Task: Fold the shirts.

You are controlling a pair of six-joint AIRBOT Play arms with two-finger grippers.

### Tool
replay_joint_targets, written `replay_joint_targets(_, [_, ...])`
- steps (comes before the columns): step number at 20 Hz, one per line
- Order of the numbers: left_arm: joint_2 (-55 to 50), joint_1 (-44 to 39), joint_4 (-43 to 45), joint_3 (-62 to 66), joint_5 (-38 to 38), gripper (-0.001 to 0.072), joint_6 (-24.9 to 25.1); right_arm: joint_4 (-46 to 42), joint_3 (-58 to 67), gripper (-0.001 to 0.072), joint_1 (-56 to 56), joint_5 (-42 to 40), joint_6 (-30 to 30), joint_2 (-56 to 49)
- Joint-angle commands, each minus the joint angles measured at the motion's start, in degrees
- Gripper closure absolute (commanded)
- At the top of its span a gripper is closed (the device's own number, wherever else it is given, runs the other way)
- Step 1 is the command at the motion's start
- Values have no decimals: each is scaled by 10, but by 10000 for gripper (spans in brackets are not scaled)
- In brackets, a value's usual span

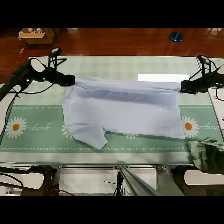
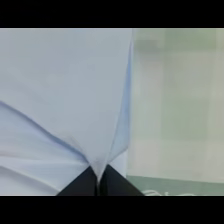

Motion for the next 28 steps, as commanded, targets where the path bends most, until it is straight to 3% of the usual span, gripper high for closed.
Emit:
replay_joint_targets(1, [-15,3,-3,2,-46,677,0,-18,-8,659,2,17,5,-7])
replay_joint_targets(2, [-14,10,-2,11,-76,574,0,-17,-7,495,-1,25,5,-3])
replay_joint_targets(3, [-14,21,5,26,-119,376,2,-17,1,372,-3,45,5,5])
replay_joint_targets(4, [-14,35,22,48,-165,226,2,-18,14,348,-6,65,-1,15])
replay_joint_targets(5, [-14,52,39,76,-205,195,2,-19,30,348,-10,75,-3,28])
replay_joint_targets(8, [-4,127,47,144,-322,194,0,-55,69,348,-30,117,-4,78])
replay_joint_targets(10, [14,178,-6,121,-382,194,10,-110,54,348,-56,184,7,98])
replay_joint_targets(12, [51,217,-79,37,-412,194,21,-103,19,348,-87,261,10,106])
replay_joint_targets(19, [234,270,-85,-363,-296,188,41,-39,-47,349,-121,241,9,106])
replay_joint_targets(20, [238,269,-85,-391,-285,178,44,-33,-49,349,-121,237,8,106])
replay_joint_targets(22, [235,263,-103,-428,-262,58,45,-25,-51,349,-121,236,6,106])
replay_joint_targets(28, [235,199,-144,-445,-183,56,27,-25,-51,349,-121,240,4,115])
